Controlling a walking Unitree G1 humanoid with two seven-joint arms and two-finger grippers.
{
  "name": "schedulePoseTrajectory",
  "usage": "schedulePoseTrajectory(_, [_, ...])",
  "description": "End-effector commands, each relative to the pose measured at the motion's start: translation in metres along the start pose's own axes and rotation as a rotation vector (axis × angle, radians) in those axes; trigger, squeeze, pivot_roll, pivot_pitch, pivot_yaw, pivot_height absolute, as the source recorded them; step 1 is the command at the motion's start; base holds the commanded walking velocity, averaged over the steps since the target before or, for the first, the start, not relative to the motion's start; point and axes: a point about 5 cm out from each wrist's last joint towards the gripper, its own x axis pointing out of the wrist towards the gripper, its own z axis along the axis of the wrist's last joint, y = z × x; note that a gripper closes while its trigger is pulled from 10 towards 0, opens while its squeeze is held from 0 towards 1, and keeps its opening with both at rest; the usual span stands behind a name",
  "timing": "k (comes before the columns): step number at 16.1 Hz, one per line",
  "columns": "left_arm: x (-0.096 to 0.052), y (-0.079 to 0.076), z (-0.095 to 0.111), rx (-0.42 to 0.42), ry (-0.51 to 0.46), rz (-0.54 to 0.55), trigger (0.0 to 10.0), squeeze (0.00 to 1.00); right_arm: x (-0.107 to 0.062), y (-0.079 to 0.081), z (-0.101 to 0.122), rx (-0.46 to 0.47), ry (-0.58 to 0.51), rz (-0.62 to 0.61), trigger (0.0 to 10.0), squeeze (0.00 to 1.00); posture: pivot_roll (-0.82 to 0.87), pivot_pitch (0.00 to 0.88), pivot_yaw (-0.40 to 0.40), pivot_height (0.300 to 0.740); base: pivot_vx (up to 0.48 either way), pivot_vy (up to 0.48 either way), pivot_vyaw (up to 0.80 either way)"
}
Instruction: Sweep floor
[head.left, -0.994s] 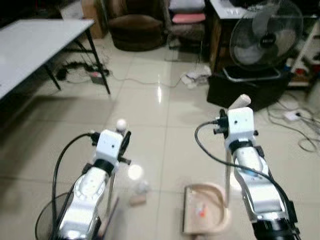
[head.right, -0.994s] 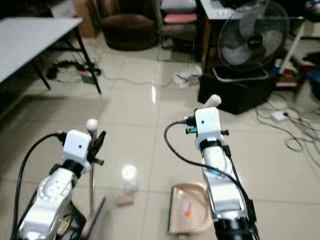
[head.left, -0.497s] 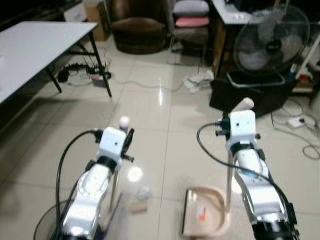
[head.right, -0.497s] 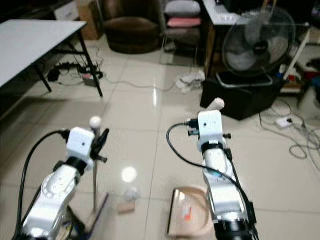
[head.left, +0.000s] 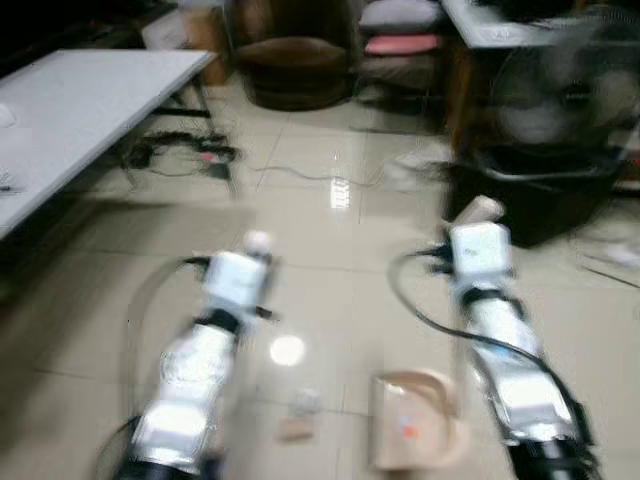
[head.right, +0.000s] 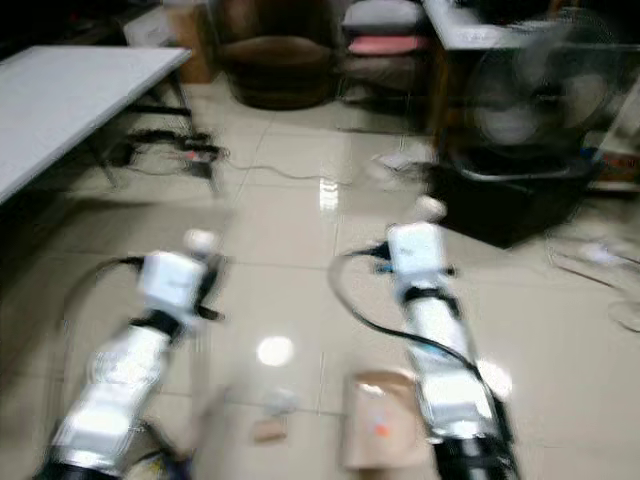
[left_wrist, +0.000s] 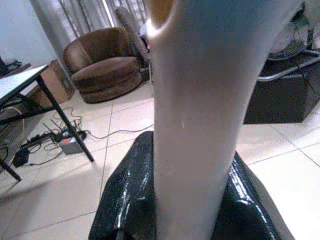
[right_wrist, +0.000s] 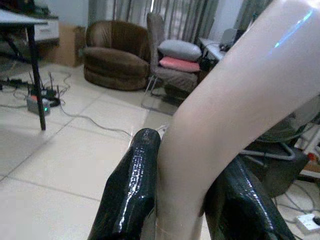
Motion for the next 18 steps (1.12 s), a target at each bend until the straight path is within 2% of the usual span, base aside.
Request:
schedulePoseTrajectory(1, [0.001, 0.012, 0.007, 0.023, -0.03, 0.023, 10.0, 0.0, 0.002, 0.007, 0.013, 0.011, -0.062, 0.005, 10.0, 0.0, -0.11, 0.0, 0.08, 0.74, 0.341, 0.0, 0.64])
schedulePoseTrajectory(2, [0.003, 0.011, 0.008, 0.023, -0.031, 0.014, 10.0, 0.0, 0.001, 0.005, 0.01, 0.055, -0.051, -0.017, 10.0, 0.0, -0.1, 0.0, 0.082, 0.74, 0.334, 0.0, 0.0])
schedulePoseTrajectory(3, [0.004, 0.01, 0.008, 0.022, -0.033, 0.01, 10.0, 0.0, 0.001, 0.005, 0.009, 0.056, -0.042, -0.023, 10.0, 0.0, -0.1, 0.0, 0.084, 0.74, 0.334, 0.0, 0.0])
schedulePoseTrajectory(8, [0.023, 0.003, 0.003, -0.033, -0.011, -0.033, 10.0, 0.0, 0.003, 0.002, 0.0, 0.038, -0.025, -0.036, 10.0, 0.0, -0.1, 0.0, 0.09, 0.74, 0.063, 0.0, 0.0])
schedulePoseTrajectory(13, [0.039, -0.002, -0.005, -0.013, 0.002, -0.012, 10.0, 0.0, 0.006, 0.002, -0.012, -0.01, -0.024, -0.008, 10.0, 0.0, -0.11, 0.0, 0.097, 0.74, 0.0, 0.0, 0.0])
schedulePoseTrajectory(16, [0.042, -0.002, -0.011, -0.043, 0.006, 0.03, 10.0, 0.0, 0.006, 0.0, -0.02, -0.016, -0.019, -0.031, 10.0, 0.0, -0.1, 0.064, 0.095, 0.74, 0.0, 0.0, 0.0])
schedulePoseTrajectory(18, [0.048, -0.009, -0.014, -0.031, -0.017, 0.034, 10.0, 0.0, 0.01, 0.002, -0.017, -0.013, -0.062, -0.042, 10.0, 0.0, -0.1, 0.122, 0.107, 0.74, 0.0, 0.0, 0.0])
